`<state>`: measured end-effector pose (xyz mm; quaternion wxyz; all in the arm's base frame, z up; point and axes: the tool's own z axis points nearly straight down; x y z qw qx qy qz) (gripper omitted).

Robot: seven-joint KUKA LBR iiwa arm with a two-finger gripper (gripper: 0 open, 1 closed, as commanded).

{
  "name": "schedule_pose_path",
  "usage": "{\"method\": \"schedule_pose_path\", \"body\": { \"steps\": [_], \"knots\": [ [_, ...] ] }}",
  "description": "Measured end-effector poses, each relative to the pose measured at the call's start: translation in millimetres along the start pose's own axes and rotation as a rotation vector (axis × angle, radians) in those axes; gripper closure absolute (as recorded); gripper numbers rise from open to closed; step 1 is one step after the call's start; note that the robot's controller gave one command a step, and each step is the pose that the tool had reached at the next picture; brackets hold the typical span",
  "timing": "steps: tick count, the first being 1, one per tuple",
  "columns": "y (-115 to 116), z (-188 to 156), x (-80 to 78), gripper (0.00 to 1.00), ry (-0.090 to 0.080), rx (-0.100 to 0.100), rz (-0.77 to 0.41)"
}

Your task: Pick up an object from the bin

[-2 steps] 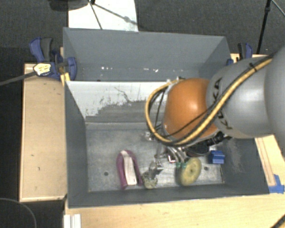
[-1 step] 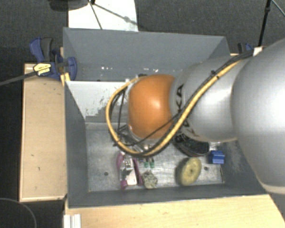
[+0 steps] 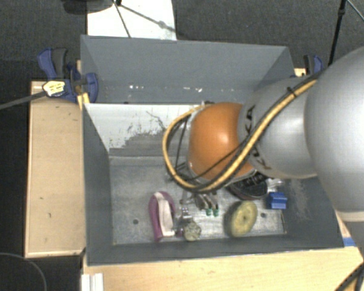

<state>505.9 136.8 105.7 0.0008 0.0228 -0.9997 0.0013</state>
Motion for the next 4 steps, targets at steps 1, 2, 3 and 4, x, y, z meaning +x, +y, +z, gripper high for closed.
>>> {"method": "schedule_pose_path", "body": {
  "steps": [1,2,3,4],
  "knots": [
    [1,-5,30.1,0.00,0.000,-0.003,0.017],
    [-99,-2,4.9,0.00,-0.007,0.001,-0.132],
    [-166,-17,2.5,0.00,-0.008,0.001,-0.290],
    [-225,33,26.7,0.00,-0.002,-0.003,-0.196]
  ]
}}
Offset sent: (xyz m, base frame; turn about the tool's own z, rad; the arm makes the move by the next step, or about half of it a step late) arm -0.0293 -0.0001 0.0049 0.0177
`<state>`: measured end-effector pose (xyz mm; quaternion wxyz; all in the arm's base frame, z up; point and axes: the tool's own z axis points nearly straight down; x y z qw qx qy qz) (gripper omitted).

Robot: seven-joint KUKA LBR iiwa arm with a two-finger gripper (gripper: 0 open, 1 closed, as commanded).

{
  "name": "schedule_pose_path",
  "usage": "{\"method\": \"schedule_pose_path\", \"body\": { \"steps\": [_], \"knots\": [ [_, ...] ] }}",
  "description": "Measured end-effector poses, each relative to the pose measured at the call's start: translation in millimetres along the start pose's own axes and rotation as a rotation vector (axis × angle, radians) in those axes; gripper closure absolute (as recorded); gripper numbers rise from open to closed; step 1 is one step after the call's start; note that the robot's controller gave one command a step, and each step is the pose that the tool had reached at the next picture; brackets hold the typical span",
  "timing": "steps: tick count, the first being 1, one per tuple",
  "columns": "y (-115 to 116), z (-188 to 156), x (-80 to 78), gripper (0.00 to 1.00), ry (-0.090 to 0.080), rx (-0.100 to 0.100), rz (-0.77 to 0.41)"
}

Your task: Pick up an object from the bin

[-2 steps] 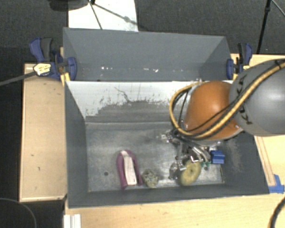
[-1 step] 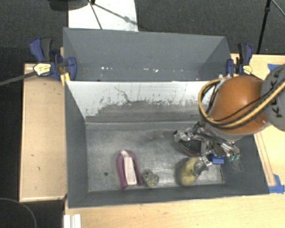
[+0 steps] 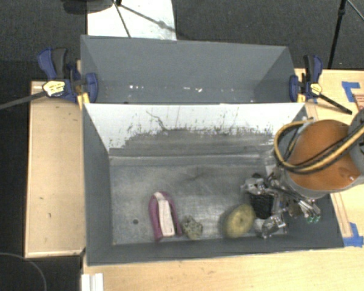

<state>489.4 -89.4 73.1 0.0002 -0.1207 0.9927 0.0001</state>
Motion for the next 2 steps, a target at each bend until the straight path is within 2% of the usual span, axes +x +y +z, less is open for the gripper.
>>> {"method": "schedule_pose_path", "body": {
  "steps": [1,2],
  "knots": [
    [3,-1,-1.3,1.00,-0.002,-0.001,-0.002],
    [-2,-136,-3.1,1.00,-0.008,0.004,-0.033]
  ]
}}
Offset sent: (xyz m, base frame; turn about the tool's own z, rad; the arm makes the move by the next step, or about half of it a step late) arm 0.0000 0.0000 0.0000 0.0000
